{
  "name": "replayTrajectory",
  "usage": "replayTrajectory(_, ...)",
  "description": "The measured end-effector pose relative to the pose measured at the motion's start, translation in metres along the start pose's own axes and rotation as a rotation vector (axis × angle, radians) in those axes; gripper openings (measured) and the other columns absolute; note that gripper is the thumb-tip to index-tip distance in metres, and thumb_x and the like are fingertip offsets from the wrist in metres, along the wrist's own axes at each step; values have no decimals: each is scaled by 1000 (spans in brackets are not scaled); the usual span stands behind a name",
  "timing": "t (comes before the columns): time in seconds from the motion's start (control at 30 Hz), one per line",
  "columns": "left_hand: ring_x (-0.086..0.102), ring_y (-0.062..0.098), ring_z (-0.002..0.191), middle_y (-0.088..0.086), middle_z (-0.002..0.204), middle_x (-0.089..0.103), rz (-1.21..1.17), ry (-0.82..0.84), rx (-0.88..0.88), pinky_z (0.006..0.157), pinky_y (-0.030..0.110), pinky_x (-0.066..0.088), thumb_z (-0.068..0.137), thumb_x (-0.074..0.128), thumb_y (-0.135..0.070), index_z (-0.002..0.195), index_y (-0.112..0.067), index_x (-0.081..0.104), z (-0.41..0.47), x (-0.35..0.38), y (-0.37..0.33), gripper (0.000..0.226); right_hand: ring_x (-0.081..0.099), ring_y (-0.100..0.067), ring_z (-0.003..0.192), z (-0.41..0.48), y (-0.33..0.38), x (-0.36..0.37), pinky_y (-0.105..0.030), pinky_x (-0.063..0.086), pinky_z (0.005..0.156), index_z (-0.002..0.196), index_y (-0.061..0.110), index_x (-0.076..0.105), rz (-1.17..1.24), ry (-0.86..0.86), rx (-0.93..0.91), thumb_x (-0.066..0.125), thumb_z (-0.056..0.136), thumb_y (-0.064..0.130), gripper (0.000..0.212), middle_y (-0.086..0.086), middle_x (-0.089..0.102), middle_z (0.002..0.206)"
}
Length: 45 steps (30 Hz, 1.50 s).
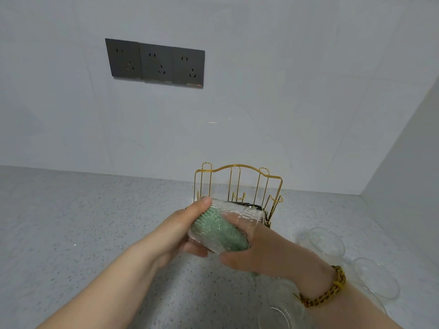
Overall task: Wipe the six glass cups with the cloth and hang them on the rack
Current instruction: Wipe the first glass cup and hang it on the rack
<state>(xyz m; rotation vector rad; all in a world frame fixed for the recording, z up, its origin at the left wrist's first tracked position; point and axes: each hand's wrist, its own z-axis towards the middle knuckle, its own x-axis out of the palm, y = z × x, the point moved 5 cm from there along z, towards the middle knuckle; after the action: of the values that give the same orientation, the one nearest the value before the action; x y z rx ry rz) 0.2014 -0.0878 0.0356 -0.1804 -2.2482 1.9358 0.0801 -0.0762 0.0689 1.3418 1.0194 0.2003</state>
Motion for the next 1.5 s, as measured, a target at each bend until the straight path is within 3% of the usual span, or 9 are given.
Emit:
replayTrajectory(0.17,70,14,75,6,94,71,58,174,-27,61,24,56,50,74,-65,104,-19,60,-7,1,0,72,59,-19,79,2,-20,-10,-30,48,70,111,16,58,347,-53,26,68,64,22,48,-14,65,94)
replayTrajectory(0.27,67,-1,85,-8,127,51,130,97,135,69,15,52,55,80,-19,126,-38,36,-8,-3,-10,86,66,-21,71,2,-37,-18,-26,56,62,96,2,64,799,-84,89,81,39,16,62,-12,69,85)
replayTrajectory(0.4,67,-2,77,-22,93,69,199,52,292,64,13,51,59,74,15,112,-37,44,-16,4,-22,80,60,-30,83,2,-42,-16,-31,54,69,119,-18,44,806,-44,122,89,20,32,120,-25,55,105)
replayTrajectory(0.73,68,13,59,1,71,73,48,78,-54,50,22,54,66,60,-47,93,-17,63,-14,3,-2,40,47,-1,52,-5,-8,-6,-14,40,45,106,32,52,-17,120,-4,63,80,16,33,9,54,77)
replayTrajectory(0.93,41,-20,105,-47,121,16,687,-88,294,88,1,35,58,81,-37,124,-59,4,-18,-1,-17,105,50,-28,89,2,-33,-20,-36,40,76,94,8,63,641,-172,176,69,45,27,53,-15,59,96)
replayTrajectory(1.07,24,3,131,-11,140,29,1157,-356,848,108,27,23,55,60,-62,140,-42,4,-21,-7,-21,103,43,-30,90,2,-29,-18,-42,33,80,104,1,61,532,-127,167,70,48,30,63,-20,56,100)
replayTrajectory(1.23,42,19,114,4,127,40,1295,-404,1009,101,32,29,53,70,-55,133,-20,26,-27,5,-20,98,55,-29,88,7,-20,-12,-43,42,86,95,10,64,511,-68,142,66,61,24,37,-17,61,97)
replayTrajectory(1.33,54,11,99,-7,112,62,1452,-345,869,86,26,48,33,78,-60,123,-19,42,-21,11,-15,106,64,-13,70,10,-16,-4,-24,52,66,91,11,60,485,-23,152,52,85,3,13,-5,64,82)
replayTrajectory(1.5,63,5,87,-21,102,64,1352,-334,516,70,14,42,47,76,-55,127,-35,41,-22,12,-22,90,60,-9,70,8,-8,-2,-33,52,58,98,29,57,-83,89,136,65,80,19,22,5,61,87)
